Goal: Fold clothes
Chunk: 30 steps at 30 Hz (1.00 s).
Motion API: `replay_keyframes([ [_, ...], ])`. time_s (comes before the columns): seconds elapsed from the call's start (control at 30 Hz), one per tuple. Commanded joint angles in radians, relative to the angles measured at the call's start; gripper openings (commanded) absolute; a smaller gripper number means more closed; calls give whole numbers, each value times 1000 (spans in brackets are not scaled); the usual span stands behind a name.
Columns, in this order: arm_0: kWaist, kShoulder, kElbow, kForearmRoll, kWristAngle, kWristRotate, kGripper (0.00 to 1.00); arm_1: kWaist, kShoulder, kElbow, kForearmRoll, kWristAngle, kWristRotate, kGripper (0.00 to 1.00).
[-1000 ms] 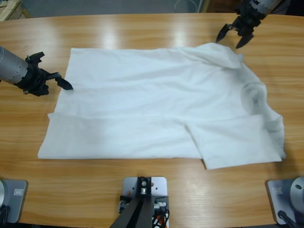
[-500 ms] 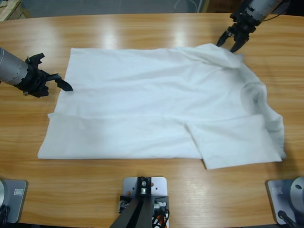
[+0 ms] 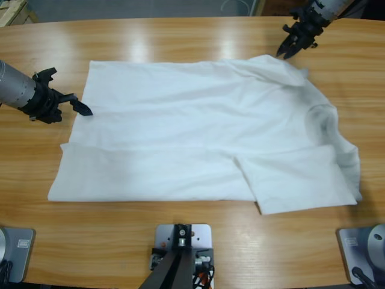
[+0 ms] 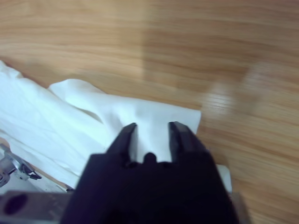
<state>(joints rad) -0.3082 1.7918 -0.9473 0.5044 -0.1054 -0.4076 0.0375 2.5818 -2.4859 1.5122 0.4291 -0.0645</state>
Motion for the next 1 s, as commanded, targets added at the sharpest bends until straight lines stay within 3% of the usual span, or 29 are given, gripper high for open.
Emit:
replay_keyframes([
  [0.03, -14, 7, 33, -12, -10, -2, 973, -23, 31, 55, 25, -43, 79, 982],
  [0.43, -32, 11, 41, -17, -10, -8, 977, -72, 26, 125, 6, 7, 97, 974],
  [0.5, -32, 11, 41, -17, -10, -10, 977, -72, 29, 139, 0, 30, 93, 861],
  [0.57, -32, 10, 42, -17, -10, -11, 977, -73, 35, 149, -5, 65, 75, 582],
  [1.0, -32, 5, 50, -17, -10, -12, 977, -73, 69, 126, -12, 140, -15, 475],
])
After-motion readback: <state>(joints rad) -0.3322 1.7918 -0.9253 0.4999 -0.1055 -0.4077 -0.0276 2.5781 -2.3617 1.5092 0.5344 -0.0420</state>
